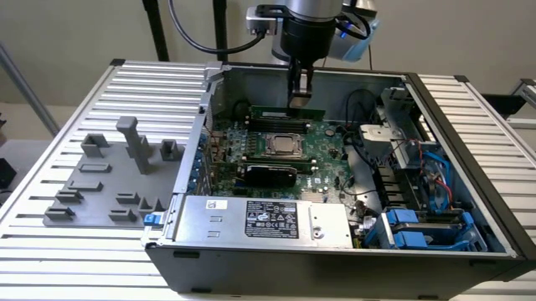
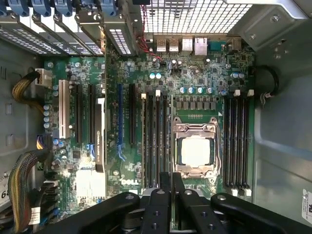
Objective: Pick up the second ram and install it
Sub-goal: 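Insert the second ram into the second slot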
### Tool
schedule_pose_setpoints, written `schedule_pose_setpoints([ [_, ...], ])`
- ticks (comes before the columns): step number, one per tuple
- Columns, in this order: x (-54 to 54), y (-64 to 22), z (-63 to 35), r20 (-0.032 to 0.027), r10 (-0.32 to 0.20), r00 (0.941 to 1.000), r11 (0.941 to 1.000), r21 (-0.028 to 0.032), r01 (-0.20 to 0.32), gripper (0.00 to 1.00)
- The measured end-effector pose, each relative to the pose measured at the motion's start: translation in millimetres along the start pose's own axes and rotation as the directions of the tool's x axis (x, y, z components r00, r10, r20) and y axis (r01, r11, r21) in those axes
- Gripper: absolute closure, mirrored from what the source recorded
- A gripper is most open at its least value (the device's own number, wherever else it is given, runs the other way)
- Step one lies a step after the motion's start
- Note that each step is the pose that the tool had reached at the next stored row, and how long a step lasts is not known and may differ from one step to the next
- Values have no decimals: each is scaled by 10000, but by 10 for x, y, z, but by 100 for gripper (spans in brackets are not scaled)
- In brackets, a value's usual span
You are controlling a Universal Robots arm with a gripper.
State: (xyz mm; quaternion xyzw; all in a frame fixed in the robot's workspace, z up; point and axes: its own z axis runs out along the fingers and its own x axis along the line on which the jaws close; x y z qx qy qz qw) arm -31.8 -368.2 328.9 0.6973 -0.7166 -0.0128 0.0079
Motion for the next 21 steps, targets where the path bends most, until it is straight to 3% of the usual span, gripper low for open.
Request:
schedule_pose_setpoints([
  [7, 5, 164, 127, 7, -2, 10000, 10000, 22, 2, 100],
  [14, 6, 151, 255, 8, -3, 10000, 10000, 22, 3, 100],
  [21, 11, 69, 378, 7, -2, 10000, 10000, 22, 2, 100],
])
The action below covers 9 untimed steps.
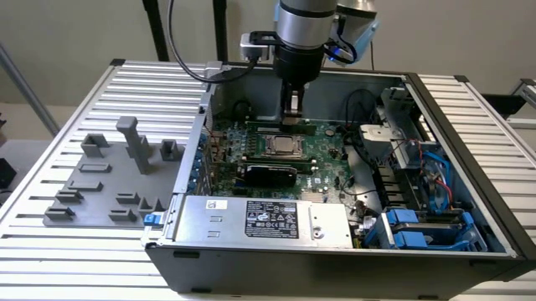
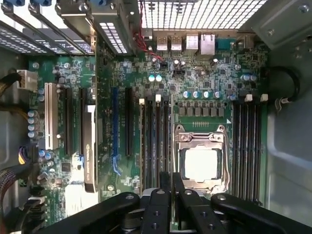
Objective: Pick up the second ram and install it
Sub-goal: 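Insert the second ram into the second slot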
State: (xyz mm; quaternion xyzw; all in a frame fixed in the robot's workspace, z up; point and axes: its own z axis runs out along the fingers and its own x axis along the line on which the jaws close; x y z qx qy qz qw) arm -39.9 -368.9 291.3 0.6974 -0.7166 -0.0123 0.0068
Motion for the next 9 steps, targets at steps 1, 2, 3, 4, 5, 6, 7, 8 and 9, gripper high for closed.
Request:
schedule_pose_setpoints([
  [1, 3, -5, 19, 0, 7, 10000, 10000, 0, -7, 100],
  [2, 5, -9, 37, 1, 17, 10000, 10000, 0, -17, 100],
  [3, 7, -12, 54, 0, 25, 10000, 10000, 0, -25, 100],
  [4, 8, -15, 74, 1, 32, 10000, 10000, 0, -32, 100],
  [5, 9, -16, 91, 1, 41, 10000, 10000, 1, -41, 100],
  [6, 10, -17, 109, 1, 45, 10000, 10000, 0, -45, 100],
  [7, 11, -18, 128, 2, 46, 10000, 10000, 0, -46, 100],
  [8, 13, -19, 146, 1, 46, 10000, 10000, 0, -46, 100],
  [9, 14, -20, 164, 1, 47, 10000, 10000, 0, -47, 100],
])
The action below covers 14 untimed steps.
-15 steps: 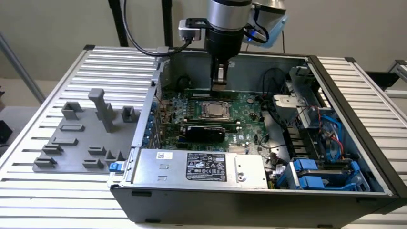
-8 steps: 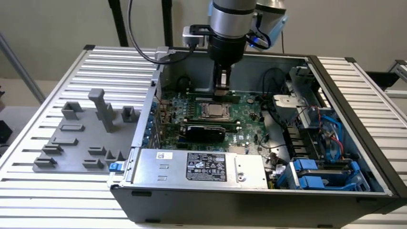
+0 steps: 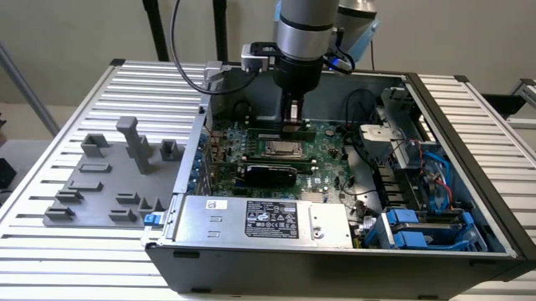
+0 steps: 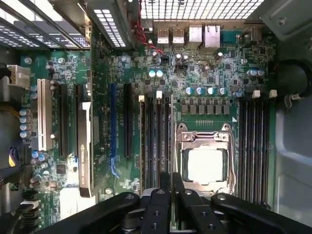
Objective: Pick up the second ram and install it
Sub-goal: 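Insert the second ram into the second slot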
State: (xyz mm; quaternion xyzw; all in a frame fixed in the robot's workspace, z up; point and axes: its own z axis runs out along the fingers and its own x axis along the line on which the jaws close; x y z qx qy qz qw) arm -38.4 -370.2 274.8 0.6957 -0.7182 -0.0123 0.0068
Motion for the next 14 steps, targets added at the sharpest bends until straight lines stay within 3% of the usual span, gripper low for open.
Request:
schedule_pose_setpoints([
  [14, 12, -7, 254, 2, 77, 10000, 10000, 1, -77, 100],
])
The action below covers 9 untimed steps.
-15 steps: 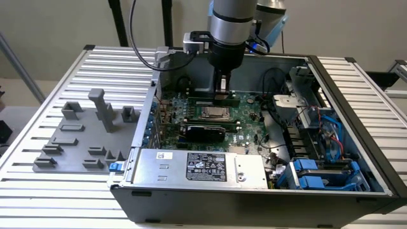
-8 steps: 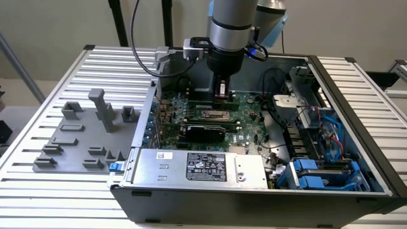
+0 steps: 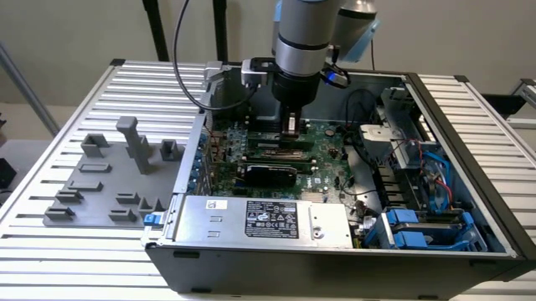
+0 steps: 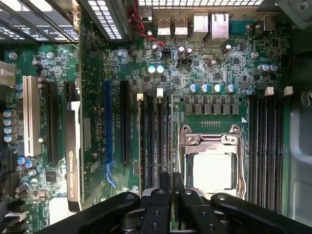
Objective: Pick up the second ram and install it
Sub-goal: 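Insert the second ram into the second slot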
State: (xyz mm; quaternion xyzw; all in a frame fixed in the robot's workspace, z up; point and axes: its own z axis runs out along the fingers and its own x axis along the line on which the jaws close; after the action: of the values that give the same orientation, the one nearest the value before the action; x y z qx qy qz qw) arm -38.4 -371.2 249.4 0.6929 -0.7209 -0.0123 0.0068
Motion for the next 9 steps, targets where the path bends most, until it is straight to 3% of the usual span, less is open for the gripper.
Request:
schedule_pose_setpoints([
  [9, 7, -3, 122, -6, 26, 10000, 10000, -2, -26, 100],
])
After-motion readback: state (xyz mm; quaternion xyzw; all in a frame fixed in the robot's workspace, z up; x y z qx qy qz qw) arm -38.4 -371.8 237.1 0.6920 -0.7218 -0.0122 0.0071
